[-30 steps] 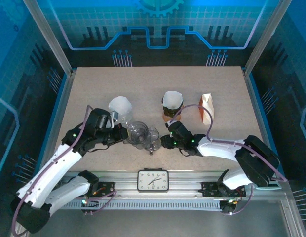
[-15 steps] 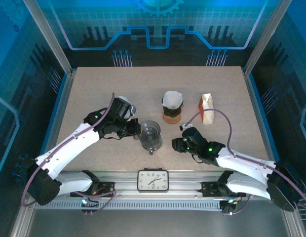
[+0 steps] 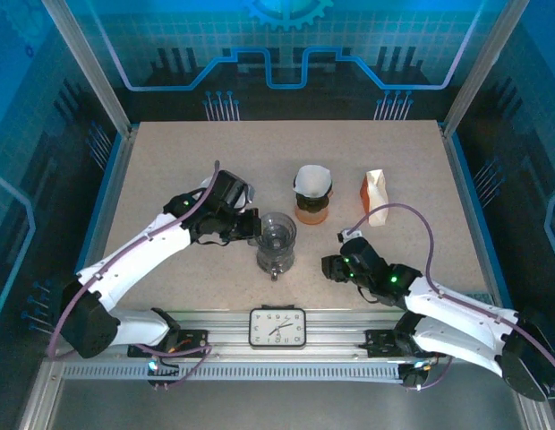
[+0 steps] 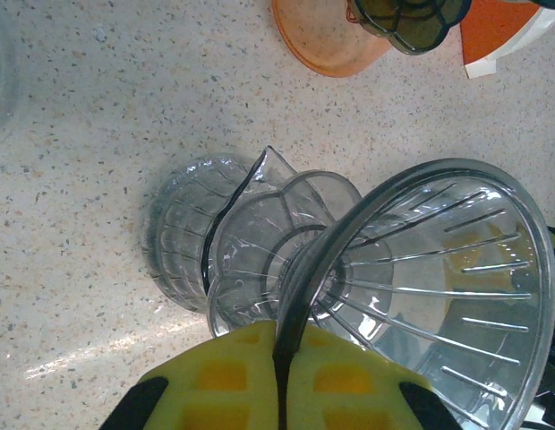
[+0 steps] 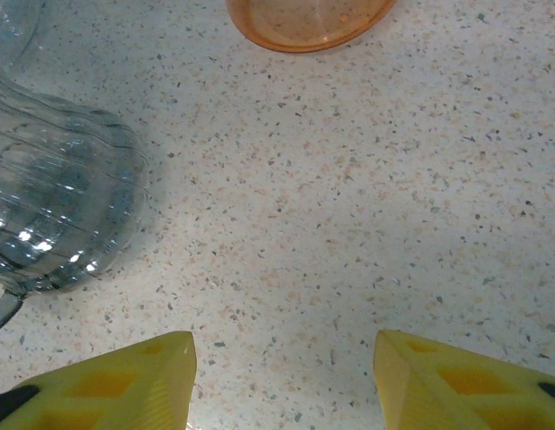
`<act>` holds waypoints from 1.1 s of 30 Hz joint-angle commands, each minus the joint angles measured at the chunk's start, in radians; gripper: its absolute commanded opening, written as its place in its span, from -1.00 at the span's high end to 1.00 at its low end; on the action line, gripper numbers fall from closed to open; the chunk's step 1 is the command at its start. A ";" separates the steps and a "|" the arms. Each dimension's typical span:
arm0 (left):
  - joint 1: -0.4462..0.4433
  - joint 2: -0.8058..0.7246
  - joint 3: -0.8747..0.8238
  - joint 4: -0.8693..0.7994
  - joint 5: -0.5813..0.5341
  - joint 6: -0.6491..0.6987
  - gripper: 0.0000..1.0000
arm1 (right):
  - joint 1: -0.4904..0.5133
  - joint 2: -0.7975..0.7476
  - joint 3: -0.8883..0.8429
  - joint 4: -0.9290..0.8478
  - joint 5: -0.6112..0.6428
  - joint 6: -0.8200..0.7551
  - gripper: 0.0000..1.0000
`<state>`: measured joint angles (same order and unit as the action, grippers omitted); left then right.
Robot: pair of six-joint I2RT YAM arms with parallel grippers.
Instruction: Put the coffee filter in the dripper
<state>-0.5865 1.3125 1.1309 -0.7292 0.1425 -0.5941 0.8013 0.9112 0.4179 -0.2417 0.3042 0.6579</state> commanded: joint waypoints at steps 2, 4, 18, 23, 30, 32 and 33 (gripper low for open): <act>-0.007 0.008 0.029 -0.013 -0.020 0.025 1.00 | -0.014 -0.024 -0.017 -0.025 0.016 0.018 -0.13; -0.011 0.013 0.024 -0.015 -0.022 0.024 1.00 | -0.016 -0.025 -0.017 -0.027 0.016 0.018 -0.14; -0.016 0.028 -0.026 0.008 -0.048 0.027 1.00 | -0.024 -0.023 -0.018 -0.031 0.015 0.021 -0.19; -0.017 0.031 -0.034 0.010 -0.054 0.027 1.00 | -0.025 -0.023 -0.013 -0.034 0.016 0.018 -0.22; -0.017 0.013 -0.040 0.014 -0.057 0.023 0.60 | -0.026 -0.024 -0.011 -0.036 0.015 0.020 -0.27; -0.017 0.006 -0.037 0.010 -0.062 0.019 0.54 | -0.027 -0.025 -0.011 -0.039 0.015 0.022 -0.29; -0.018 0.003 -0.034 0.008 -0.063 0.016 0.52 | -0.027 -0.026 -0.011 -0.041 0.015 0.023 -0.29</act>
<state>-0.5980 1.3327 1.1038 -0.7162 0.1001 -0.5911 0.7887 0.9005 0.4065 -0.2554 0.3069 0.6662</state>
